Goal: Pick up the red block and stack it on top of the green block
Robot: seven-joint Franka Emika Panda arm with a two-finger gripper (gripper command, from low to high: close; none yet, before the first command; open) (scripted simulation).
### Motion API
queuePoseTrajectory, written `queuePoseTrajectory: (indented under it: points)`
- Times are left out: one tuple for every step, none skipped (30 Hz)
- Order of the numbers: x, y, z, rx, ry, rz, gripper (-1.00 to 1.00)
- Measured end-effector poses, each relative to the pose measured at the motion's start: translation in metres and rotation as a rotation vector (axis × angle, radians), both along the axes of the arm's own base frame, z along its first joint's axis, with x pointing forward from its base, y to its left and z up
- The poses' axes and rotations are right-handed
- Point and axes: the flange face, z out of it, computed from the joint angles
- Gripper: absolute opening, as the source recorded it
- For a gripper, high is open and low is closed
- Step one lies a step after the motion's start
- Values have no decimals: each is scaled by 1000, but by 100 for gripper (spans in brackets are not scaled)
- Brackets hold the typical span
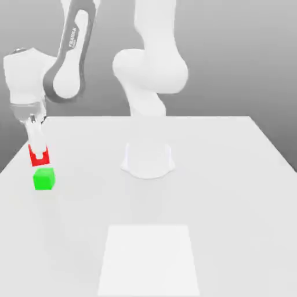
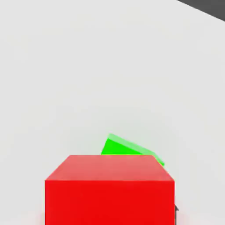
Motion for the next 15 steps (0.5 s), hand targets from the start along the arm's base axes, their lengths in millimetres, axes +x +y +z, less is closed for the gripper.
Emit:
queuePoseTrajectory:
  points:
    - [0,0,-2,1,0,0,-100]
    - [0,0,-5,1,0,0,-100]
    - [0,0,-7,2,0,-1,-100]
    - [0,0,-9,2,1,-1,-100]
    - [0,0,-12,2,1,-1,-100]
    - [0,0,-14,3,3,-1,-100]
    - [0,1,-16,3,3,0,-100]
    - [0,1,-19,2,5,1,-100]
    - [0,1,-21,2,6,1,-100]
    - [0,1,-23,1,8,2,-100]
    - [0,1,-25,1,9,2,-100]
    - [-1,1,-27,0,11,2,-100]
    - [-1,1,-29,-1,13,2,-100]
    - [-1,1,-31,-2,16,3,-100]
    - [-2,2,-33,-4,18,3,-100]
